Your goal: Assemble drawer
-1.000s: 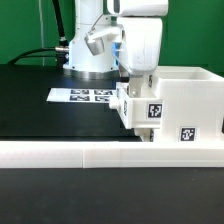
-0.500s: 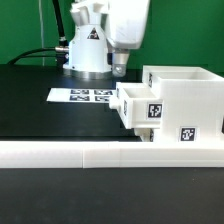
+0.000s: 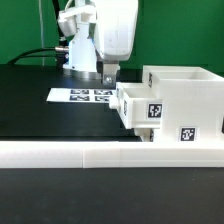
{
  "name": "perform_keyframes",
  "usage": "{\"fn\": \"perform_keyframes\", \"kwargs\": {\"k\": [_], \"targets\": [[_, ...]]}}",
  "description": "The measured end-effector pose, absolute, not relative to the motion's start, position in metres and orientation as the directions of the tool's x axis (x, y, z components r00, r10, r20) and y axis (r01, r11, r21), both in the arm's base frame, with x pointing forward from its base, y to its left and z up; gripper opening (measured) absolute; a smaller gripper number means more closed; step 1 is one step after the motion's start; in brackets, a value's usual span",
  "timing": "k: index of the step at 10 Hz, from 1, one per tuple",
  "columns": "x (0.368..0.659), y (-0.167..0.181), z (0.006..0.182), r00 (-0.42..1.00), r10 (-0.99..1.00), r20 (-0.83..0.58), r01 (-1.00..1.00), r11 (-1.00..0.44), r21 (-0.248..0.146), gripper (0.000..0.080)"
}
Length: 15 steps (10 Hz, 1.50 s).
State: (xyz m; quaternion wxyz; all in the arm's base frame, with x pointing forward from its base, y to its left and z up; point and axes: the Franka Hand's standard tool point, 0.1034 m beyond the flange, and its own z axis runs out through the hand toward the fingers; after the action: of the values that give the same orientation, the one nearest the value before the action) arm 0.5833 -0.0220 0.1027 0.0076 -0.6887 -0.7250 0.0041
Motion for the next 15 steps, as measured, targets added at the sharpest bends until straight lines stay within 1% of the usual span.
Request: {"fn": "perform_keyframes", "kwargs": {"k": [2,5,6,7,9,11,13,15], "targets": [[0.597,-0.023,0.101,-0.053,0.999,0.01,0.999,0.053,-0.005,0.0649],[0.602,-0.023,0.085,-0.065,0.997,0.033,0.998,0.066,-0.017,0.0649],[0.601,-0.022,0.082,-0.066,0.997,0.035,0.998,0.067,-0.022,0.0649],[0.599,-0.025,0.077,-0.083,0.994,0.074,0.996,0.085,-0.025,0.0649],[0.598,-0.033,0.069,-0.047,0.983,0.177,0.998,0.051,-0.021,0.0649],[0.598,-0.025,0.066,-0.035,0.982,0.187,0.999,0.04,-0.025,0.0649],[0.599,-0.015,0.068,-0.038,0.981,0.192,0.999,0.043,-0.022,0.0649],[0.6,0.003,0.069,-0.041,0.979,0.199,0.999,0.047,-0.024,0.0649]]}}
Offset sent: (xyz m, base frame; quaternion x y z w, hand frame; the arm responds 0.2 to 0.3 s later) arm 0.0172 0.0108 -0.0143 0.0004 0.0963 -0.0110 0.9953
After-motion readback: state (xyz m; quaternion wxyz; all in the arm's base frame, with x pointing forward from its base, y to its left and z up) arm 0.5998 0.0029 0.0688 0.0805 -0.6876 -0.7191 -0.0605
